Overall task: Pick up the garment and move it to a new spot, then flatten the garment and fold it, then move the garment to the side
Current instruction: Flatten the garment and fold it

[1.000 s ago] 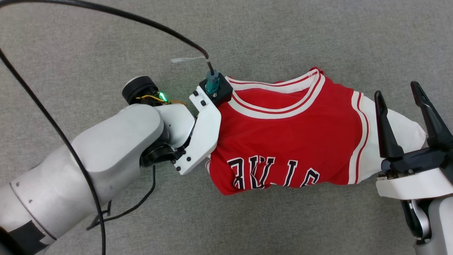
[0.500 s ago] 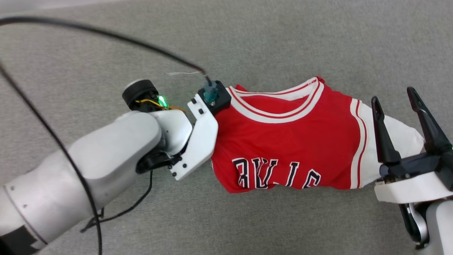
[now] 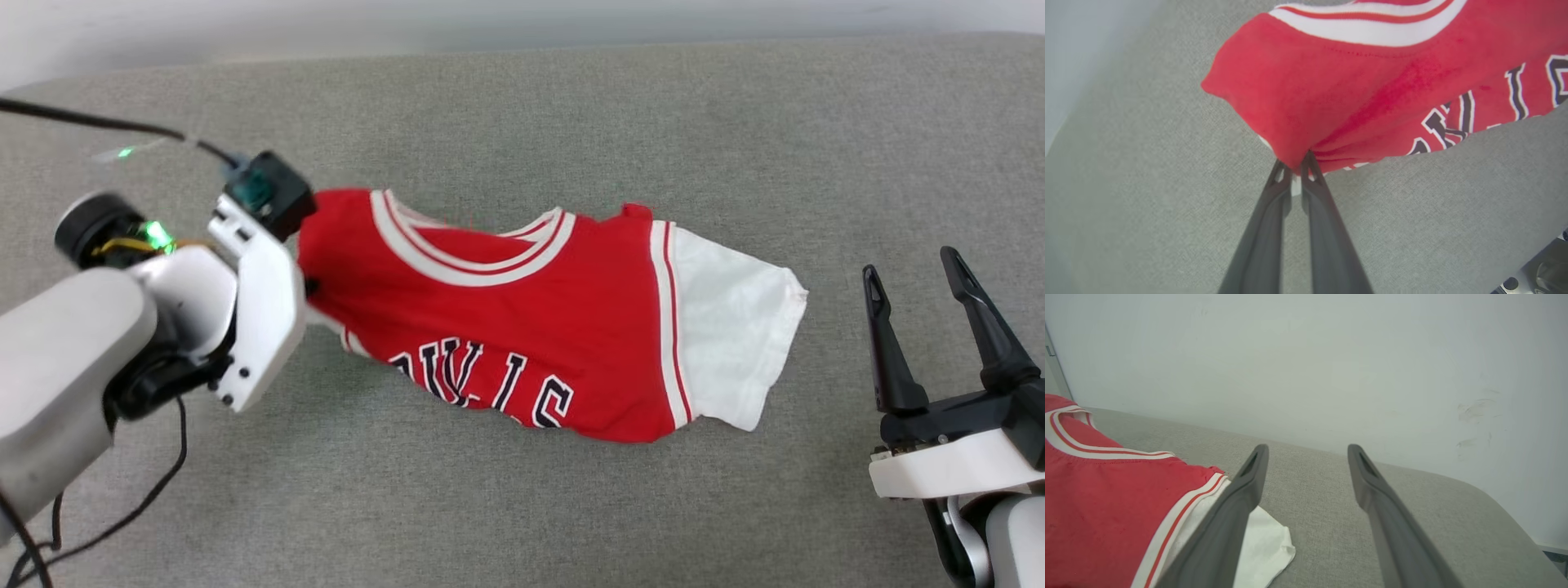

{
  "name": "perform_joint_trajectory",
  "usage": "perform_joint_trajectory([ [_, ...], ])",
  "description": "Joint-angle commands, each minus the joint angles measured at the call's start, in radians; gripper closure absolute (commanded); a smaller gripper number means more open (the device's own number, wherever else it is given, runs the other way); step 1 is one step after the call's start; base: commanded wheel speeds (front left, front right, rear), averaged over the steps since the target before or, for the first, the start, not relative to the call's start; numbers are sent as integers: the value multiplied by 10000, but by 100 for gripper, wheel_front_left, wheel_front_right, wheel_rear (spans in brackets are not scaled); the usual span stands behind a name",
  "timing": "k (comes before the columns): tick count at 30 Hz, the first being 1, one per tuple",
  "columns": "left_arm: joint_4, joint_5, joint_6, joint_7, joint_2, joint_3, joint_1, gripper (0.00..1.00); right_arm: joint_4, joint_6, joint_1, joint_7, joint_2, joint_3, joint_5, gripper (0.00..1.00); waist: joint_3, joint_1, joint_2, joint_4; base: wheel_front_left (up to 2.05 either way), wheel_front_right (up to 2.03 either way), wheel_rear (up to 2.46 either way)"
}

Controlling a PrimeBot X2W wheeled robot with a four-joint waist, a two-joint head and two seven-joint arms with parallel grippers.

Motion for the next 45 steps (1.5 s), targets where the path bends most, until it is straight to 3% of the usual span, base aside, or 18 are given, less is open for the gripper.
perform_joint_trajectory([
  [1, 17, -106, 109, -95, 9, 24, 261, 100, 40, -6, 87, -19, 32, -1, 44, 0, 27, 0, 0, -3, 0, 0, 0],
  [4, 323, -327, 363, -249, 216, -17, 744, 100, 111, -6, 52, -19, 27, 69, 64, 0, 141, 0, 0, -77, 0, 0, 0],
  [7, 832, -624, 486, -421, 61, -81, 1293, 100, 210, -6, -55, -19, 9, 138, 67, 0, 317, 0, 0, -224, 0, 0, 0],
  [14, 2166, -1262, 251, -757, -699, -184, 2247, 100, 375, -6, -114, -19, 45, 69, 63, 0, 483, 0, 0, -422, 0, 0, 0],
  [15, 2325, -1253, 234, -874, -775, -136, 2216, 60, 389, -6, -108, -19, 64, 38, 59, 0, 459, 0, 0, -423, 0, 0, 0],
  [16, 2431, -1117, 197, -985, -804, -130, 2110, 0, 404, -5, -85, -19, 86, 22, 55, 0, 417, 0, 0, -417, 0, 0, 0],
  [22, 2178, -691, 46, -1471, -378, 332, 1090, 0, 422, -5, 45, -19, 212, -73, 91, 0, 122, 0, 0, -340, 0, 0, 0],
  [30, 423, -440, 267, -1172, 54, 1003, -333, 0, 372, -5, 22, -19, 284, -74, 116, 0, 20, 0, 0, -305, 0, 0, 0],
  [37, -170, -680, -20, 250, -522, 629, -995, 0, 253, -6, -324, -19, 168, 44, 128, 0, 369, 0, 0, -477, 0, 0, 0],
  [45, 686, -738, -421, 1637, -1289, -179, -773, 0, 159, -5, -682, -19, 183, 170, 64, 0, 1093, 0, 0, -920, 0, 0, 0],
])
